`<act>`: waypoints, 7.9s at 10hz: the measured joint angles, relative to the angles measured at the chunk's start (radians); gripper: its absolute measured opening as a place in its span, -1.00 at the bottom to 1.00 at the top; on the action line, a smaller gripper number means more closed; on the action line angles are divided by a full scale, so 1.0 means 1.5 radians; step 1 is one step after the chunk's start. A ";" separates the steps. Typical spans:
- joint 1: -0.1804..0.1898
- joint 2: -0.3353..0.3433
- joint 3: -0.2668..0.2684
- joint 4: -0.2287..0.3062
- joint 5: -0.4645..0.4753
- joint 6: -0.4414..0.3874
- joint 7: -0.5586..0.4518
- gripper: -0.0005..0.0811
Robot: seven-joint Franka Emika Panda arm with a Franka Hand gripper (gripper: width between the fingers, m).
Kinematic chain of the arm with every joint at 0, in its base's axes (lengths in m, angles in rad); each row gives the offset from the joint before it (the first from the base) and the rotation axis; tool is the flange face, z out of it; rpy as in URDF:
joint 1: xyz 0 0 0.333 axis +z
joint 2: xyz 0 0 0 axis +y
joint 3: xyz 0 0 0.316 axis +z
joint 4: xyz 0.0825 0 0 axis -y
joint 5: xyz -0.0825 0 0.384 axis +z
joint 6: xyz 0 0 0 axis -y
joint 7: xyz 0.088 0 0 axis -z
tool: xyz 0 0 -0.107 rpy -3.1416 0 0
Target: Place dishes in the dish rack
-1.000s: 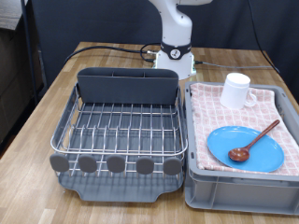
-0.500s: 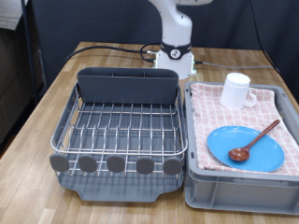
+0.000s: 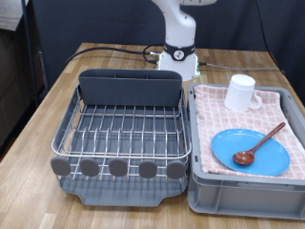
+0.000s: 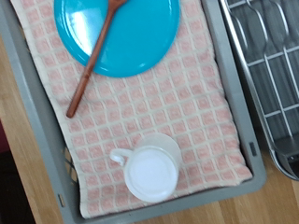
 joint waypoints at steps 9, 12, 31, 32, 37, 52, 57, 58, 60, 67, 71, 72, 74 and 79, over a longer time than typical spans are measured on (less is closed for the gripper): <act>0.002 0.142 0.079 0.096 0.002 0.037 0.255 0.98; 0.002 0.152 0.098 0.095 -0.058 0.040 0.258 0.98; 0.001 0.403 0.126 -0.029 -0.496 0.408 0.646 0.98; 0.001 0.416 0.119 -0.031 -0.511 0.424 0.657 0.98; 0.006 0.486 0.086 -0.029 -0.613 0.479 0.754 0.98; 0.011 0.565 0.040 -0.009 -0.758 0.549 0.889 -0.40; 0.009 0.530 0.057 -0.012 -0.703 0.513 0.858 -0.78; 0.007 0.506 0.065 -0.016 -0.670 0.497 0.836 -0.78; -0.003 0.456 0.083 -0.033 -0.577 0.476 0.775 -0.78; -0.009 0.347 0.065 -0.120 -0.411 0.433 0.874 -0.78; -0.011 0.259 0.036 -0.198 -0.286 0.399 0.894 -0.78; -0.011 0.235 0.028 -0.213 -0.265 0.382 0.894 -0.78; -0.012 0.187 0.012 -0.239 -0.224 0.343 0.904 -0.78; -0.019 0.131 -0.016 -0.273 -0.188 0.285 0.900 -0.78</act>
